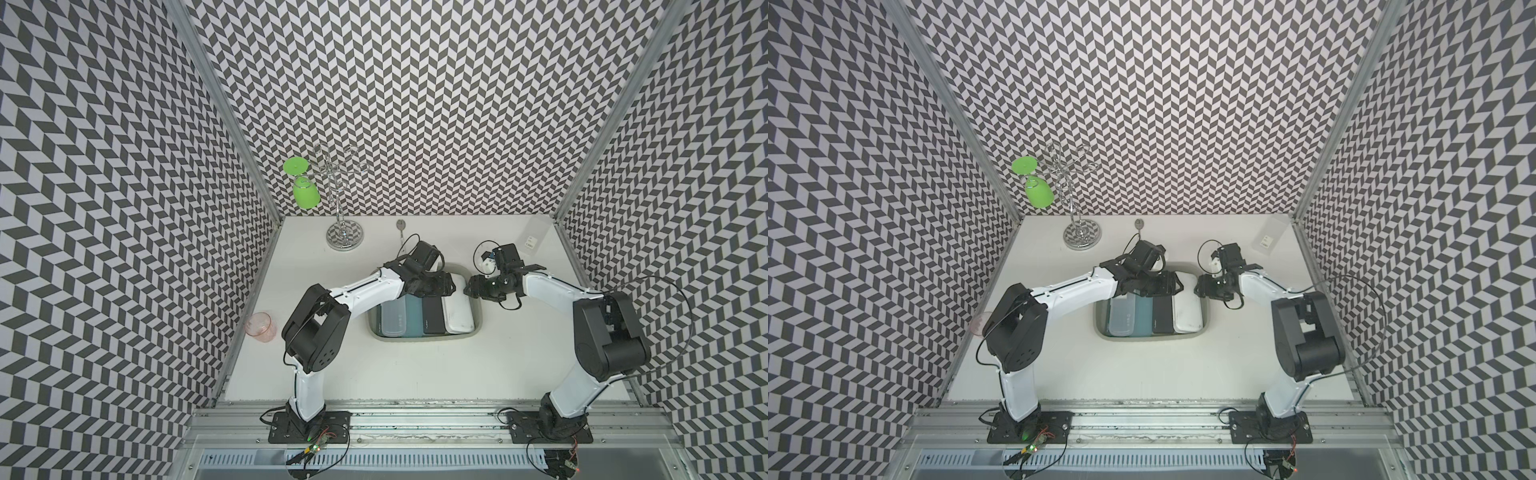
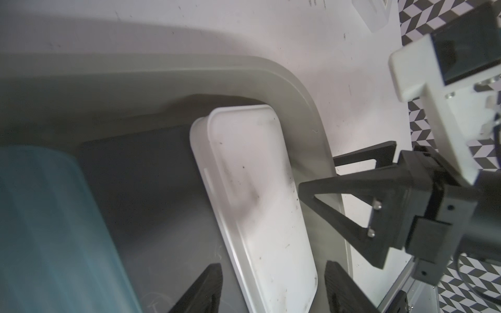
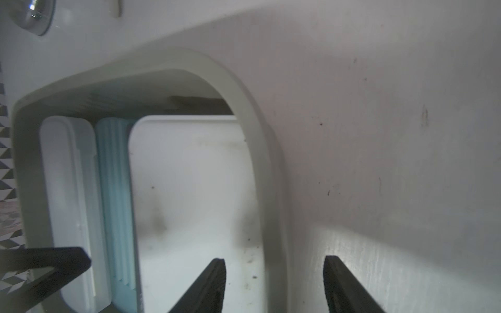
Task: Put the pencil case into the storage box
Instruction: Pick up the pencil case from the storage box.
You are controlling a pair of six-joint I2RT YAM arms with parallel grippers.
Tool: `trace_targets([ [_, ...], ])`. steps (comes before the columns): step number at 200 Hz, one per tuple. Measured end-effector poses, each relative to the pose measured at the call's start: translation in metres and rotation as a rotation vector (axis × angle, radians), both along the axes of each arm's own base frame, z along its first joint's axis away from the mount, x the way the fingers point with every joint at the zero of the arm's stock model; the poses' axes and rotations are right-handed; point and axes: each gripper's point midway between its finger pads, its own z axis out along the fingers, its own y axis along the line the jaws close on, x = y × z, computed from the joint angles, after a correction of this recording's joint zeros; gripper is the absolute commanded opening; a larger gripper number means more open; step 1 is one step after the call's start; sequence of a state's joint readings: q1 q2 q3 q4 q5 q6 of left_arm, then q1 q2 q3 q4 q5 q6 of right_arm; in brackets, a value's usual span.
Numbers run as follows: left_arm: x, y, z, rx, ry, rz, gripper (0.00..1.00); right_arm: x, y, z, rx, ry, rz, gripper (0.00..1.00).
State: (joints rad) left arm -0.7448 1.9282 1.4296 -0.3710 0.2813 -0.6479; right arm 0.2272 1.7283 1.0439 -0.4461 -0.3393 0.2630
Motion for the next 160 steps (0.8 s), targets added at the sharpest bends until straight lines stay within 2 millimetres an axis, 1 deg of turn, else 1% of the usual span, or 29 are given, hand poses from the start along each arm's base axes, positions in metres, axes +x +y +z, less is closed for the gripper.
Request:
trace_targets([
  [14, -0.002, -0.001, -0.008, 0.014, 0.014, -0.004, 0.65, -0.001, -0.003, -0.009, -0.023, 0.017, -0.001, 0.61],
  [30, -0.004, 0.0, -0.015, 0.027, 0.027, -0.005, 0.65, 0.004, -0.004, -0.008, -0.043, 0.004, 0.003, 0.62],
  [59, -0.003, 0.002, -0.017, 0.039, 0.026, -0.002, 0.65, 0.009, -0.006, -0.011, -0.079, -0.007, 0.009, 0.62],
  [83, -0.003, 0.003, -0.02, 0.051, 0.027, 0.0, 0.66, 0.007, -0.009, -0.022, -0.115, 0.016, 0.015, 0.62],
  [118, -0.005, 0.008, -0.032, 0.091, 0.043, -0.004, 0.67, 0.008, -0.004, -0.022, -0.136, 0.006, 0.037, 0.62],
  [144, -0.006, 0.011, -0.034, 0.107, 0.048, -0.004, 0.68, 0.008, -0.004, -0.023, -0.145, 0.004, 0.042, 0.62],
  [160, -0.007, 0.013, -0.037, 0.118, 0.05, -0.001, 0.71, 0.008, -0.004, -0.023, -0.146, 0.003, 0.043, 0.62],
])
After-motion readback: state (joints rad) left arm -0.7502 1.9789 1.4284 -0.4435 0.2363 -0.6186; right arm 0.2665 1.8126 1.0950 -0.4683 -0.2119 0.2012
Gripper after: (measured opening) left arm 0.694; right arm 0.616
